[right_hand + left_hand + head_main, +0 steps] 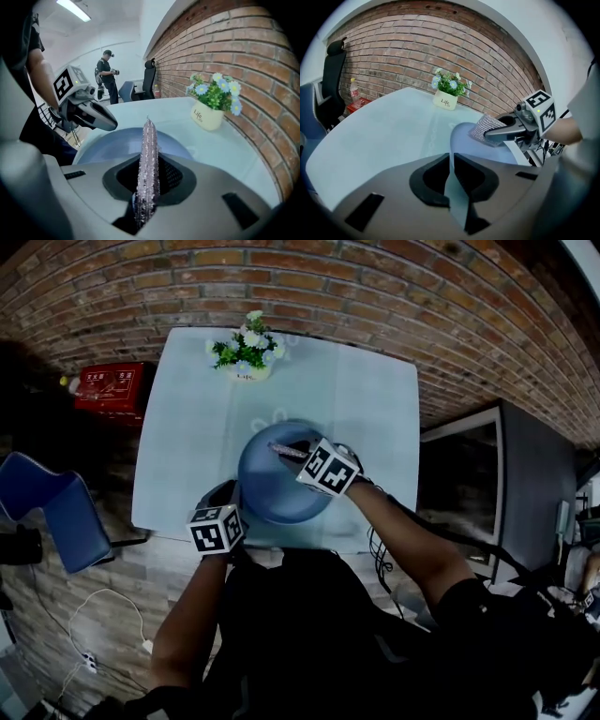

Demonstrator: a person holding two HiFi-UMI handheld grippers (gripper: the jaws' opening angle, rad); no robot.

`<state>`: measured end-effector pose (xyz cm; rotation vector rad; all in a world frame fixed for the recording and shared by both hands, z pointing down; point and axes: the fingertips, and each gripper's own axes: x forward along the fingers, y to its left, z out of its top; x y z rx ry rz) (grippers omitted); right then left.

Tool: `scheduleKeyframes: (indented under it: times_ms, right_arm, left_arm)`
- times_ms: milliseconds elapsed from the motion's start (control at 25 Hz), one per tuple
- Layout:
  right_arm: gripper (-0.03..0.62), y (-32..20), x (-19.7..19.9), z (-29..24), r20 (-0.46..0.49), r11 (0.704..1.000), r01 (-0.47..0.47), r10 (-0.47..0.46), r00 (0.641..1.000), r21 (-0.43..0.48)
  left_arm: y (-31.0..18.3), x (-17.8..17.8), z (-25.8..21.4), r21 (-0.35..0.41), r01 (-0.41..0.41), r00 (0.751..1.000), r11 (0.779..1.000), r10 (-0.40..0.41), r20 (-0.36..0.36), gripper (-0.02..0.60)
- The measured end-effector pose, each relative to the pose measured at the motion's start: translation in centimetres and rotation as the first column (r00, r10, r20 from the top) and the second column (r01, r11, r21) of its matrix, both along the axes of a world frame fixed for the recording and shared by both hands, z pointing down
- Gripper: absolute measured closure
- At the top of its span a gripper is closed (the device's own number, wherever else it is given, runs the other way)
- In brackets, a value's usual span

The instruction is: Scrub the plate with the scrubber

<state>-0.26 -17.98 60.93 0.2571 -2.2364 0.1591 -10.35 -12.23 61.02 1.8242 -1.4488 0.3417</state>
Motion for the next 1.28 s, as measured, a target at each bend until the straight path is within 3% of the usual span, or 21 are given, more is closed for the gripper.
scheduleKeyframes:
  times_ms: [200, 480, 1000, 1280]
  right_arm:
    - [0.531, -2.7, 0.3, 1.1, -0.021, 0.995, 0.051, -0.049, 0.999, 0.087]
    - [0.531, -1.6, -0.5, 2.0, -0.011, 0.979, 0.147, -0.147, 0.989, 0.144]
    - [0.531, 4.1, -0.8, 3.3, -0.048, 0.949, 0.307, -0.304, 0.951, 0.078]
    - [0.530, 7.0, -0.8, 3.7, -0.062, 0.953, 0.300, -0.298, 0.952, 0.027]
  left_arm:
    - [-0.1, 0.2, 0.0, 0.002, 0.012, 1.000, 1.000, -0.012, 0.022, 0.541]
    - [-0.1, 0.0, 0.1, 0.007, 0.038, 0.998, 0.999, -0.039, 0.043, 0.541]
    - [0.0, -0.1, 0.3, -0.004, 0.022, 0.998, 1.000, -0.022, 0.055, 0.542]
    - [0.1, 0.2, 0.4, -0.014, -0.030, 0.998, 0.999, 0.030, 0.052, 0.542]
